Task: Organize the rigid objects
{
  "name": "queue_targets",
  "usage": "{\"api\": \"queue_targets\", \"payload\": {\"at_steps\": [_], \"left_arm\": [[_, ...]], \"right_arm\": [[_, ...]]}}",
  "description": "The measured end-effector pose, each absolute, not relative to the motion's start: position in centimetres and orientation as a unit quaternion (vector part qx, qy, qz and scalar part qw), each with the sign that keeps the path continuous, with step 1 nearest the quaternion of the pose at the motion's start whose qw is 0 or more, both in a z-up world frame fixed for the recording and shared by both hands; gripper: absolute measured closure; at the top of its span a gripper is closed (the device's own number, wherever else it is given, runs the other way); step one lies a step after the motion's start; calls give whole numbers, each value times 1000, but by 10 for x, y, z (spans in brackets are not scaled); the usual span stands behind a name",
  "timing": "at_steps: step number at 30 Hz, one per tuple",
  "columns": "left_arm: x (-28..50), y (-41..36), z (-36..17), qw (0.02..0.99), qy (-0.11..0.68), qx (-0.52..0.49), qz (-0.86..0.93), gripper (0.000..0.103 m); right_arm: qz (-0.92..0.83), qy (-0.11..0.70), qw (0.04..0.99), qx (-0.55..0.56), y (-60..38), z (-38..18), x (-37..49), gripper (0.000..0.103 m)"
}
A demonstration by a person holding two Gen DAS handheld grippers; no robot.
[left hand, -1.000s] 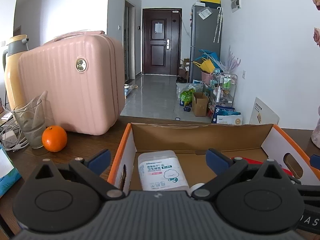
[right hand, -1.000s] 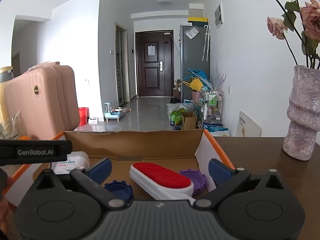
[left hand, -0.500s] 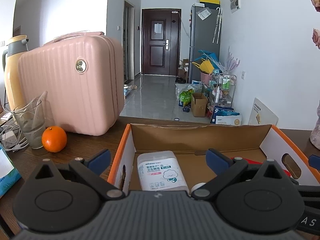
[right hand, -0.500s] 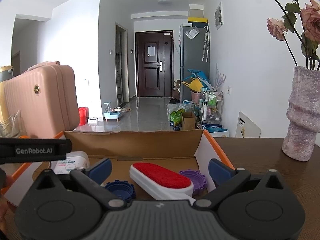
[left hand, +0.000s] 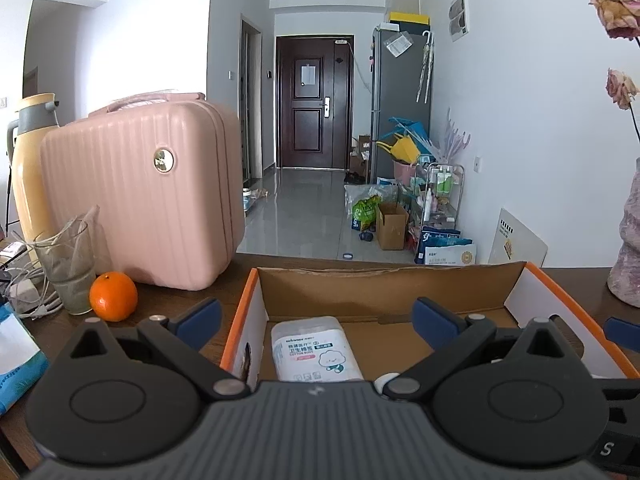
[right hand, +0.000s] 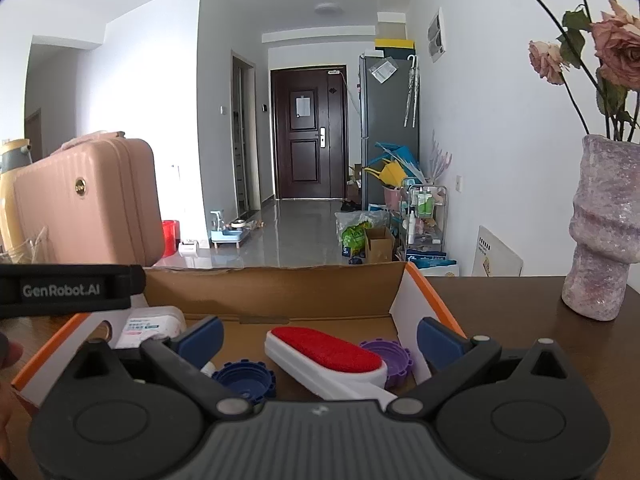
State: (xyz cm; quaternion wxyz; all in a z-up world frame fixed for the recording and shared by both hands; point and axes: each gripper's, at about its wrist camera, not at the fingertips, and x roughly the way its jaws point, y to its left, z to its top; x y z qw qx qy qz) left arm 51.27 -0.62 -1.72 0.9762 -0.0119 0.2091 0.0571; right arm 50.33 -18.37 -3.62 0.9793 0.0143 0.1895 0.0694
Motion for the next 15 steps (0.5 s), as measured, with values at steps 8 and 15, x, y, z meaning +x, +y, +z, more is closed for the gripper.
{"api": "queue_targets", "payload": {"at_steps": [8, 15], "left_arm": [[492, -3, -8, 977, 204, -20, 57, 0], [464, -2, 2, 978, 201, -17, 55, 0]], "right_arm": [[72, 180, 981, 25, -191, -28, 481, 0], [79, 167, 983, 20, -193, -16, 452, 0]]}}
